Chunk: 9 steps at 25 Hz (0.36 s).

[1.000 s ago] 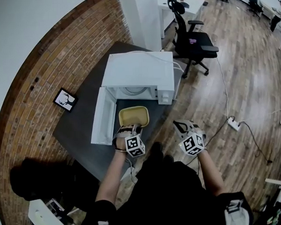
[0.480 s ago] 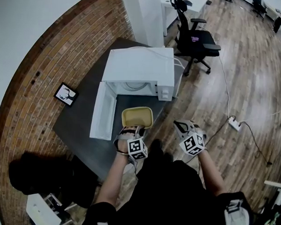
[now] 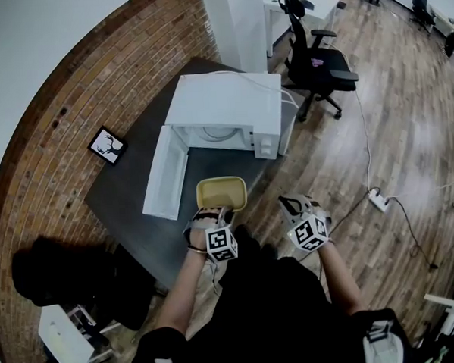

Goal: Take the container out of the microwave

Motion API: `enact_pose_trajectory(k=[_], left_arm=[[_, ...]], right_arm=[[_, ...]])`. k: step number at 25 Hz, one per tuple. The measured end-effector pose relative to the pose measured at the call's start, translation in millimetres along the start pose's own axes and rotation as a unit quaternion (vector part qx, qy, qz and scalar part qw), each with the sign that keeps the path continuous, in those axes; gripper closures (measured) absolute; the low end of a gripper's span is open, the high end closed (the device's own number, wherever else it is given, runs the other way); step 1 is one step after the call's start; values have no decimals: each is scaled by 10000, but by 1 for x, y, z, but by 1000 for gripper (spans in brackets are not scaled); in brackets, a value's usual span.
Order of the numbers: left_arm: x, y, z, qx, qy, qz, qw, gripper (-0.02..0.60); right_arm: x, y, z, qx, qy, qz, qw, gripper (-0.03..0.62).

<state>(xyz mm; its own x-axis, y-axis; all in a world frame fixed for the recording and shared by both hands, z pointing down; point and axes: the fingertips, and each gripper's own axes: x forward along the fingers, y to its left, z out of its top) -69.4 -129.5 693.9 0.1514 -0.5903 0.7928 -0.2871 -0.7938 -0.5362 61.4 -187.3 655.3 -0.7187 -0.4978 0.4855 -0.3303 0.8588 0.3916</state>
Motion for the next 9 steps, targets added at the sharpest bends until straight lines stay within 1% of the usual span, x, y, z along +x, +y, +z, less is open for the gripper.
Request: enact_pose_trajectory(k=[4,9], left_arm=[[0,-5,-2,25,58,-11,10000,554],[0,8,-5,-134,39,106,9998,552]], right_arm=[[-4,-1,2,-120,-84,35,9999,595],[-1,-6,3,-206,-140,11,9997,595]])
